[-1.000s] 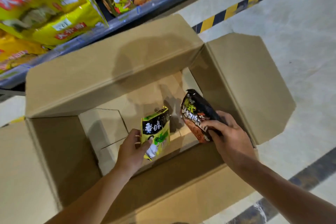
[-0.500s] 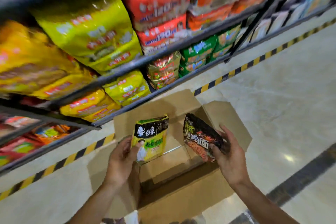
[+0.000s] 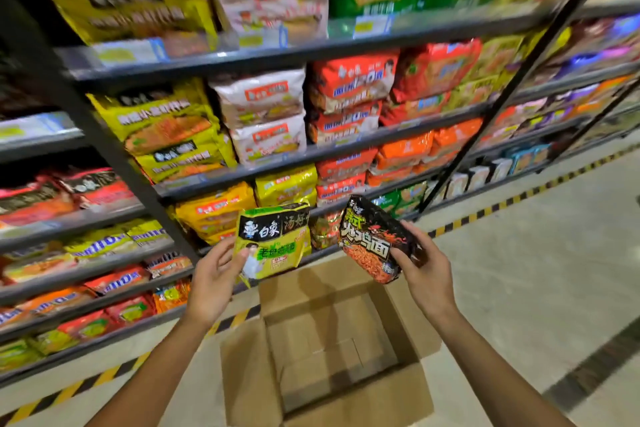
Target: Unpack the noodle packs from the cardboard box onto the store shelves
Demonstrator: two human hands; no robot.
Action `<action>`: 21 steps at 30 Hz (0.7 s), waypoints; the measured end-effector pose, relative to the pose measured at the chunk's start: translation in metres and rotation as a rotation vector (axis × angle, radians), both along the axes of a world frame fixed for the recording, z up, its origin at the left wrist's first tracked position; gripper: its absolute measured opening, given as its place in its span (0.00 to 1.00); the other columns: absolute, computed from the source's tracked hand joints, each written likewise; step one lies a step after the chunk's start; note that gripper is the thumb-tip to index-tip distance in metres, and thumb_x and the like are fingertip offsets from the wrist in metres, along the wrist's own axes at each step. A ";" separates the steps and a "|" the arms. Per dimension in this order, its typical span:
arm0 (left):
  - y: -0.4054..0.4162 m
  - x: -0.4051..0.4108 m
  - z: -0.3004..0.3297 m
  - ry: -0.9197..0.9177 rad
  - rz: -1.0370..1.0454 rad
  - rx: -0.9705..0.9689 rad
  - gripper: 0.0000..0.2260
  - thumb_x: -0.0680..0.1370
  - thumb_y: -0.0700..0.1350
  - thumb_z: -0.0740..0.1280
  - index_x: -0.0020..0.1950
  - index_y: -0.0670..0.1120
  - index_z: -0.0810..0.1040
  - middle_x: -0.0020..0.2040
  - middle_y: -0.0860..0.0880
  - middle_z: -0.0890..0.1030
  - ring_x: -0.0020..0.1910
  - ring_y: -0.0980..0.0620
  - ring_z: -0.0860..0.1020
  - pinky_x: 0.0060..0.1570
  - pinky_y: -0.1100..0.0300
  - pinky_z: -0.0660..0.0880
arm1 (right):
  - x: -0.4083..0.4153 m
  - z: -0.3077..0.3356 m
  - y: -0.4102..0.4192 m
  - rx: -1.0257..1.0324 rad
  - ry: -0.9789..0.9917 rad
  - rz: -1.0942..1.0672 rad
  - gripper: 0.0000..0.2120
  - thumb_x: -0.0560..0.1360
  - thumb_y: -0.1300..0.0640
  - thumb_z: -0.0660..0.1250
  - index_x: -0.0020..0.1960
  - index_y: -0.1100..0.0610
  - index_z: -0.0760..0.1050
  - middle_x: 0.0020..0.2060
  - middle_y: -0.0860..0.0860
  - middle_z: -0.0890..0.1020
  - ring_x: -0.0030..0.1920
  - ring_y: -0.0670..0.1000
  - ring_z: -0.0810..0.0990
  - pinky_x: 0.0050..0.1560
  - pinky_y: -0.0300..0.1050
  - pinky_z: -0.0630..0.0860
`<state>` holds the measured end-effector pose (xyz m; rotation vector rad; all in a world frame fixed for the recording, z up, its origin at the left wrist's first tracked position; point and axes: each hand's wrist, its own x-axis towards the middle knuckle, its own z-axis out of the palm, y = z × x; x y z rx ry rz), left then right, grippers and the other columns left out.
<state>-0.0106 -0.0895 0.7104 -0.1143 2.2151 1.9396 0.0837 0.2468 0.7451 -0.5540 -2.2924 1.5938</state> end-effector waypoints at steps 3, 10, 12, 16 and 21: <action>-0.018 0.020 0.044 0.061 -0.001 0.004 0.20 0.79 0.46 0.68 0.70 0.44 0.73 0.62 0.50 0.80 0.63 0.56 0.77 0.56 0.66 0.74 | 0.016 0.042 -0.017 -0.030 0.050 0.014 0.22 0.76 0.67 0.70 0.68 0.55 0.76 0.60 0.50 0.82 0.58 0.42 0.82 0.51 0.32 0.79; -0.055 0.071 0.116 0.142 0.105 0.058 0.24 0.78 0.49 0.69 0.73 0.45 0.71 0.65 0.48 0.79 0.64 0.54 0.77 0.64 0.50 0.75 | 0.051 0.107 -0.050 -0.052 0.175 0.155 0.20 0.77 0.68 0.69 0.66 0.53 0.76 0.60 0.46 0.82 0.57 0.38 0.81 0.51 0.32 0.79; -0.061 0.091 0.133 0.170 0.134 0.043 0.24 0.78 0.49 0.68 0.73 0.46 0.71 0.65 0.50 0.79 0.62 0.58 0.77 0.61 0.51 0.76 | 0.057 0.120 -0.055 -0.049 0.197 0.213 0.21 0.77 0.66 0.69 0.67 0.51 0.76 0.60 0.44 0.81 0.58 0.37 0.80 0.51 0.32 0.79; -0.077 0.128 0.163 0.199 0.195 0.036 0.25 0.78 0.50 0.68 0.74 0.45 0.69 0.66 0.51 0.77 0.61 0.59 0.76 0.51 0.69 0.72 | 0.071 0.141 -0.068 -0.016 0.269 0.279 0.22 0.77 0.66 0.70 0.67 0.49 0.75 0.59 0.38 0.79 0.56 0.30 0.77 0.50 0.27 0.77; -0.105 0.174 0.191 0.241 0.296 -0.009 0.20 0.78 0.52 0.68 0.69 0.52 0.74 0.59 0.55 0.82 0.61 0.59 0.78 0.54 0.63 0.76 | 0.072 0.160 -0.090 -0.032 0.317 0.388 0.22 0.76 0.66 0.71 0.66 0.49 0.75 0.56 0.37 0.79 0.53 0.29 0.78 0.48 0.27 0.77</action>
